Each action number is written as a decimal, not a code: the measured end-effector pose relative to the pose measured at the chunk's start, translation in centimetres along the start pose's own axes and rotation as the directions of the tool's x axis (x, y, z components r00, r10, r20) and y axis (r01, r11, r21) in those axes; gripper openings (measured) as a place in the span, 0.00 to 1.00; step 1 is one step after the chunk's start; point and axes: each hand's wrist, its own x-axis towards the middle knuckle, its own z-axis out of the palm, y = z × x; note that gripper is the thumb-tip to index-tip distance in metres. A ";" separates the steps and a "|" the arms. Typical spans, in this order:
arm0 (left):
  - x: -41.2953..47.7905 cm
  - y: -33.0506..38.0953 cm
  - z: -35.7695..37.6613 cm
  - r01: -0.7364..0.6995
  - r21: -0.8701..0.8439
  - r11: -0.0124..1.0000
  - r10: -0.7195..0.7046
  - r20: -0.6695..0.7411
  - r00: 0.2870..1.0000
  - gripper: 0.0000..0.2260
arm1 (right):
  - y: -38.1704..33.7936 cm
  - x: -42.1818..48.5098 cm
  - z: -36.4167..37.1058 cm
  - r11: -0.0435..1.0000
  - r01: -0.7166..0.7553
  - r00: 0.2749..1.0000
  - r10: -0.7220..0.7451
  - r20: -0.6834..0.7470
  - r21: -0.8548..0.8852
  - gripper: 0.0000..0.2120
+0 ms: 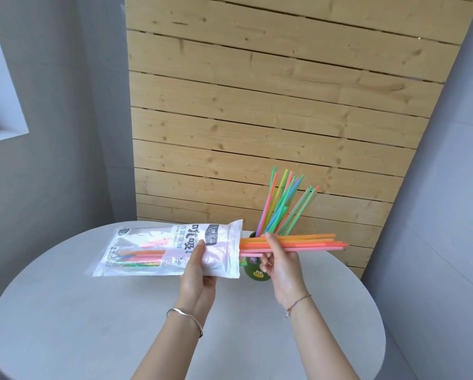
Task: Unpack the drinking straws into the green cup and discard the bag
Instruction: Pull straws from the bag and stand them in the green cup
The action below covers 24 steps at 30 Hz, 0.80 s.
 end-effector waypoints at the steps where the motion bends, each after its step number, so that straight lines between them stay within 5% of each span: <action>1: -0.1 -0.2 0.0 0.010 0.006 1.000 -0.010 0.003 1.000 0.17 | 0.4 0.1 0.1 0.999 -0.013 1.000 0.014 0.007 -0.039 0.07; 15: 1.2 0.9 -0.1 -0.005 0.014 1.000 0.006 -0.064 0.998 0.11 | -7.4 4.5 -2.8 0.884 0.363 0.904 -0.411 -0.117 -0.296 0.18; 20: 1.1 0.8 0.0 -0.001 0.013 1.000 0.002 -0.065 0.998 0.11 | -8.6 7.1 -2.9 0.688 0.420 0.866 -0.499 0.033 -0.592 0.21; 24: 1.2 1.0 0.1 -0.011 0.008 1.000 0.011 -0.054 0.998 0.13 | -7.5 8.3 -1.8 0.542 0.409 0.893 -0.405 0.199 -0.734 0.22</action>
